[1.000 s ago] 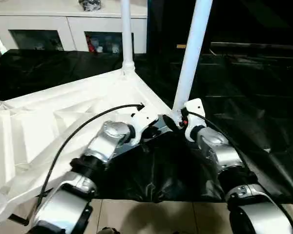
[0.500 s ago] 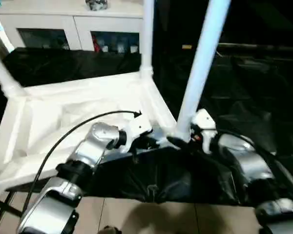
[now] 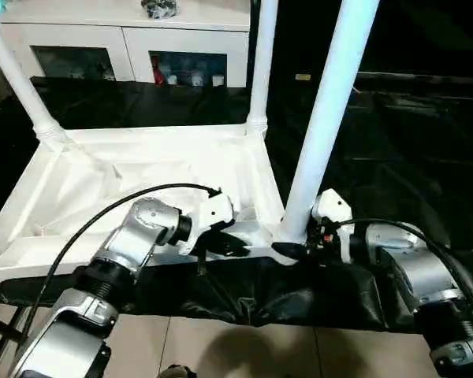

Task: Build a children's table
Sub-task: Rotate leg to tighten

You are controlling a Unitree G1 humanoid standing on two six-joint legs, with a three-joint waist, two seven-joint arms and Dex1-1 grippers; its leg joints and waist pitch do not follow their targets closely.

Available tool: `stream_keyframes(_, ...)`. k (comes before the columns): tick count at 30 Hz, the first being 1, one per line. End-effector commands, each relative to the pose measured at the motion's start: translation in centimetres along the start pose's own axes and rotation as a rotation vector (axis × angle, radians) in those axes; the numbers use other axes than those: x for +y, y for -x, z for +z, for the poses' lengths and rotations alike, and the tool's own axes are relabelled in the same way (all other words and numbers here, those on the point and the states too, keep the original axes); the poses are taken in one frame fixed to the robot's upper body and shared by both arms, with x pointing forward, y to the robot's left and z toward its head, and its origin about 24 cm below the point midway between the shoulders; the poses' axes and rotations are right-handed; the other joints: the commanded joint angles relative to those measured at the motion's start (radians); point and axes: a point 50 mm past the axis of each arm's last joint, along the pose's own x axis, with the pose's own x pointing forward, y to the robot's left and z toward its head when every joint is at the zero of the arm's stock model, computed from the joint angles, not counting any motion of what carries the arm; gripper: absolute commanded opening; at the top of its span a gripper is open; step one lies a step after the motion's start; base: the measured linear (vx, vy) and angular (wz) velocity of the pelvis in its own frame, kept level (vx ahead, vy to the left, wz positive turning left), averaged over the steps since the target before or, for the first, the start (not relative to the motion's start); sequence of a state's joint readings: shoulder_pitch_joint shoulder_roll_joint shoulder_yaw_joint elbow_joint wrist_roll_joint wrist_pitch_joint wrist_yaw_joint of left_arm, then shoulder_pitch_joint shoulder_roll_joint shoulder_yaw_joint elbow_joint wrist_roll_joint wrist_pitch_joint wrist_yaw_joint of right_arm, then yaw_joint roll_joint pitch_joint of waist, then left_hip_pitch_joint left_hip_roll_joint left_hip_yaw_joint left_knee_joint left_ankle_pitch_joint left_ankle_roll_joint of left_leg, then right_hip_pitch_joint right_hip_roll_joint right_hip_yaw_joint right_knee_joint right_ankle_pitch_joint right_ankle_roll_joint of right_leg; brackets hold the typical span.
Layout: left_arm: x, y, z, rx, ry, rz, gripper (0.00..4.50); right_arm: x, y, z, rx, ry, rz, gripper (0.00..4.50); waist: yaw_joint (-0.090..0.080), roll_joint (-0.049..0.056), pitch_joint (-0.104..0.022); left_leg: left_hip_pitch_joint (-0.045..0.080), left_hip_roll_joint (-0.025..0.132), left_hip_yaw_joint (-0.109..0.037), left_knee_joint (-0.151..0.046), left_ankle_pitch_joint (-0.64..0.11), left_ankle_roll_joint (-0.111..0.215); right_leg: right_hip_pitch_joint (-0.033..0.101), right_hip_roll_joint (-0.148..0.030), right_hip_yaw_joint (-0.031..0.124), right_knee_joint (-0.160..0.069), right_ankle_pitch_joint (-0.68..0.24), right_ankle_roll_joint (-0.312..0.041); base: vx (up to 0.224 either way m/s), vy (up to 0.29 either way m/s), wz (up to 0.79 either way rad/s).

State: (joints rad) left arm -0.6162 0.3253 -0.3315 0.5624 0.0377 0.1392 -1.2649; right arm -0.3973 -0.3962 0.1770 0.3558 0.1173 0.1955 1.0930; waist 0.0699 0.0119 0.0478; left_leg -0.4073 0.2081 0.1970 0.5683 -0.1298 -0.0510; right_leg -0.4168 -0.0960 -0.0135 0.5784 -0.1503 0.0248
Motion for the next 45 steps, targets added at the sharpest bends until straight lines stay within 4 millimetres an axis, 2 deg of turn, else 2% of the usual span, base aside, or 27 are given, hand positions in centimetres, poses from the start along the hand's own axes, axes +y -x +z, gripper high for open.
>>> stream_keyframes(1, -0.3, -1.1, 1.7, -0.040, -0.063, -0.029, 0.00, 1.7, -1.8, 0.5, -0.002, 0.026, 0.133, 2.76, -0.002, -0.008, -0.067, 0.038, 0.013, -0.007, -0.067, -0.414, -0.001, 0.026, -0.021, 0.004, -0.071, -0.374, -0.175, 0.000, 0.000, 0.00)
stream_keyframes(4, 0.1, -1.2, 1.7, -0.041, -0.051, 0.040, 0.00, 1.3, -2.4, 0.6, -0.026, 0.020, 0.061, 2.73, -0.003, -0.008, -0.066, 0.038, 0.012, -0.007, -0.067, -0.416, -0.004, 0.025, -0.021, 0.004, -0.071, -0.379, -0.174, 0.000, 0.000, 0.00)
stream_keyframes(5, 0.8, -1.4, 2.0, -0.046, -0.026, 0.117, 0.00, 0.5, -3.0, 0.5, -0.030, -0.009, -0.043, 2.72, -0.005, -0.008, -0.065, 0.038, 0.012, -0.007, -0.067, -0.419, -0.007, 0.024, -0.021, 0.004, -0.071, -0.383, -0.174, 0.000, 0.000, 0.00)
stream_keyframes(6, 0.8, -1.5, 2.0, -0.047, -0.024, 0.126, 0.00, 0.4, -3.1, 0.5, -0.030, -0.012, -0.056, 2.72, -0.013, -0.008, -0.064, 0.036, 0.009, -0.008, -0.067, -0.428, -0.017, 0.022, -0.022, 0.003, -0.071, -0.402, -0.174, 0.000, 0.000, 0.00)
stream_keyframes(7, 1.4, -1.6, 2.2, -0.053, -0.001, 0.198, 0.00, -0.3, -3.8, 0.4, -0.026, -0.033, -0.161, 2.72, -0.016, -0.013, -0.064, 0.037, 0.007, -0.011, -0.068, -0.436, -0.025, 0.026, -0.023, -0.001, -0.076, -0.447, -0.155, 0.000, 0.000, 0.00)
stream_keyframes(9, 1.8, -1.8, 2.4, -0.056, 0.018, 0.255, 0.00, -0.8, -4.3, 0.3, -0.020, -0.049, -0.245, 2.71, -0.024, -0.010, -0.062, 0.044, 0.004, -0.012, -0.065, -0.463, -0.037, 0.017, -0.024, -0.002, -0.083, -0.503, -0.144, 0.000, 0.000, 0.00)
stream_keyframes(10, 2.2, -1.9, 2.6, -0.053, 0.018, 0.304, 0.00, -1.3, -4.7, 0.2, -0.019, -0.077, -0.324, 2.71, -0.028, -0.013, -0.063, 0.040, 0.003, -0.016, -0.067, -0.463, -0.040, 0.022, -0.024, -0.005, -0.085, -0.525, -0.127, 0.000, 0.000, 0.00)
stream_keyframes(12, 2.7, -2.1, 2.8, -0.040, 0.040, 0.392, 0.00, -1.9, -5.4, 0.2, -0.034, -0.137, -0.427, 2.70, -0.034, -0.012, -0.062, 0.041, 0.003, -0.016, -0.066, -0.474, -0.039, 0.016, -0.025, -0.004, -0.088, -0.536, -0.123, 0.000, 0.000, 0.00)
stream_keyframes(13, 3.0, -2.3, 3.0, -0.045, 0.061, 0.444, 0.00, -2.3, -5.8, 0.3, -0.039, -0.177, -0.492, 2.70, -0.043, -0.011, -0.061, 0.045, 0.001, -0.018, -0.063, -0.493, -0.041, 0.014, -0.023, -0.008, -0.092, -0.553, -0.119, 0.000, 0.000, 0.00)
stream_keyframes(15, 3.5, -2.7, 3.4, -0.061, 0.104, 0.533, 0.00, -2.6, -6.7, 0.6, -0.060, -0.236, -0.572, 2.70, -0.045, -0.009, -0.062, 0.045, 0.001, -0.019, -0.064, -0.497, -0.039, 0.013, -0.023, -0.008, -0.095, -0.552, -0.118, 0.000, 0.000, 0.00)
stream_keyframes(16, 3.5, -3.0, 3.6, -0.068, 0.117, 0.554, 0.00, -2.7, -7.0, 0.7, -0.064, -0.252, -0.599, 2.70, -0.046, -0.016, -0.063, 0.044, 0.001, -0.018, -0.063, -0.491, -0.035, 0.015, -0.022, -0.009, -0.094, -0.539, -0.122, 0.000, 0.000, 0.00)
stream_keyframes(17, 3.4, -3.2, 3.8, -0.075, 0.126, 0.565, 0.00, -2.7, -7.3, 0.8, -0.068, -0.260, -0.611, 2.70, -0.044, -0.014, -0.062, 0.044, 0.001, -0.017, -0.063, -0.490, -0.032, 0.014, -0.021, -0.009, -0.096, -0.534, -0.121, 0.000, 0.000, 0.00)
stream_keyframes(20, 3.1, -3.9, 4.2, -0.094, 0.122, 0.546, 0.00, -2.3, -8.1, 1.5, -0.096, -0.237, -0.589, 2.70, -0.040, -0.018, -0.065, 0.042, 0.001, -0.013, -0.062, -0.473, -0.017, 0.016, -0.019, -0.006, -0.093, -0.485, -0.125, 0.000, 0.000, 0.00)
stream_keyframes(21, 2.9, -4.1, 4.3, -0.101, 0.117, 0.529, 0.00, -2.1, -8.4, 1.7, -0.114, -0.231, -0.572, 3.26, -0.039, -0.017, -0.065, 0.040, 0.002, -0.012, -0.063, -0.461, -0.010, 0.016, -0.019, -0.004, -0.091, -0.462, -0.130, 0.000, 0.000, 0.00)
stream_keyframes(22, 2.8, -4.2, 4.3, -0.110, 0.102, 0.507, 0.00, -1.9, -8.7, 2.0, -0.144, -0.249, -0.532, 3.26, -0.038, -0.021, -0.066, 0.036, 0.002, -0.010, -0.062, -0.443, -0.005, 0.020, -0.018, -0.003, -0.088, -0.436, -0.135, 0.000, 0.000, 0.00)
stream_keyframes(25, 2.6, -4.2, 4.4, -0.119, 0.084, 0.481, 0.00, -1.7, -8.8, 2.3, -0.160, -0.241, -0.491, 3.45, -0.035, -0.019, -0.067, 0.034, 0.002, -0.008, -0.063, -0.421, 0.005, 0.023, -0.018, -0.001, -0.083, -0.404, -0.146, 0.000, 0.000, 0.00)
stream_keyframes(27, 2.5, -4.2, 4.4, -0.118, 0.078, 0.461, 0.00, -1.9, -8.7, 2.3, -0.154, -0.202, -0.501, 3.76, -0.034, -0.018, -0.066, 0.035, 0.003, -0.007, -0.063, -0.411, 0.004, 0.023, -0.019, -0.001, -0.081, -0.396, -0.152, 0.000, 0.000, 0.00)
stream_keyframes(28, 2.3, -4.1, 4.3, -0.116, 0.063, 0.433, 0.00, -2.0, -8.4, 2.4, -0.154, -0.162, -0.492, 3.76, -0.035, -0.018, -0.066, 0.034, 0.003, -0.007, -0.063, -0.415, 0.003, 0.023, -0.020, -0.001, -0.082, -0.405, -0.154, 0.000, 0.000, 0.00)
stream_keyframes(29, 2.3, -4.1, 4.2, -0.114, 0.058, 0.421, 0.00, -2.0, -8.3, 2.4, -0.153, -0.146, -0.488, 3.76, -0.034, -0.014, -0.066, 0.034, 0.003, -0.009, -0.064, -0.416, 0.000, 0.024, -0.021, -0.002, -0.082, -0.411, -0.153, 0.000, 0.000, 0.00)
stream_keyframes(32, 2.1, -3.9, 4.1, -0.109, 0.046, 0.383, 0.00, -2.1, -7.7, 2.4, -0.157, -0.109, -0.458, 3.76, -0.038, -0.015, -0.066, 0.034, 0.003, -0.009, -0.065, -0.429, 0.000, 0.025, -0.018, -0.002, -0.082, -0.408, -0.151, 0.000, 0.000, 0.00)
stream_keyframes(34, 1.8, -3.4, 3.8, -0.105, 0.010, 0.311, 0.00, -2.2, -6.6, 2.2, -0.157, -0.068, -0.399, 3.76, -0.037, -0.015, -0.066, 0.035, 0.004, -0.008, -0.065, -0.427, 0.005, 0.027, -0.017, -0.001, -0.081, -0.390, -0.158, 0.000, 0.000, 0.00)
stream_keyframes(35, 1.7, -3.4, 3.8, -0.105, 0.005, 0.304, 0.00, -2.2, -6.4, 2.2, -0.156, -0.063, -0.391, 3.76, -0.035, -0.011, -0.065, 0.036, 0.005, -0.008, -0.065, -0.425, 0.006, 0.026, -0.017, 0.000, -0.081, -0.384, -0.160, 0.000, 0.000, 0.00)
stream_keyframes(36, 1.6, -3.2, 3.7, -0.101, -0.001, 0.278, 0.00, -2.1, -6.0, 2.1, -0.148, -0.047, -0.357, 3.76, -0.036, -0.014, -0.067, 0.033, 0.005, -0.007, -0.065, -0.414, 0.009, 0.030, -0.017, 0.001, -0.078, -0.360, -0.168, 0.000, 0.000, 0.00)
stream_keyframes(38, 1.4, -2.8, 3.3, -0.094, -0.008, 0.231, 0.00, -1.8, -5.2, 1.7, -0.129, -0.015, -0.281, 3.76, -0.032, -0.013, -0.069, 0.034, 0.007, -0.006, -0.063, -0.390, 0.017, 0.032, -0.017, 0.002, -0.070, -0.309, -0.190, 0.000, 0.000, 0.00)
stream_keyframes(42, 0.9, -2.2, 2.9, -0.095, -0.023, 0.128, 0.00, -0.9, -3.8, 1.1, -0.086, 0.033, -0.119, 3.76, -0.022, -0.011, -0.069, 0.037, 0.010, -0.003, -0.062, -0.377, 0.030, 0.034, -0.016, 0.003, -0.069, -0.283, -0.201, 0.000, 0.000, 0.00)
stream_keyframes(45, 0.7, -1.9, 2.8, -0.088, -0.034, 0.092, 0.00, -0.4, -3.1, 0.9, -0.066, 0.046, -0.052, 3.76, -0.015, -0.011, -0.067, 0.035, 0.012, -0.002, -0.064, -0.371, 0.030, 0.035, -0.016, 0.002, -0.067, -0.284, -0.206, 0.000, 0.000, 0.00)
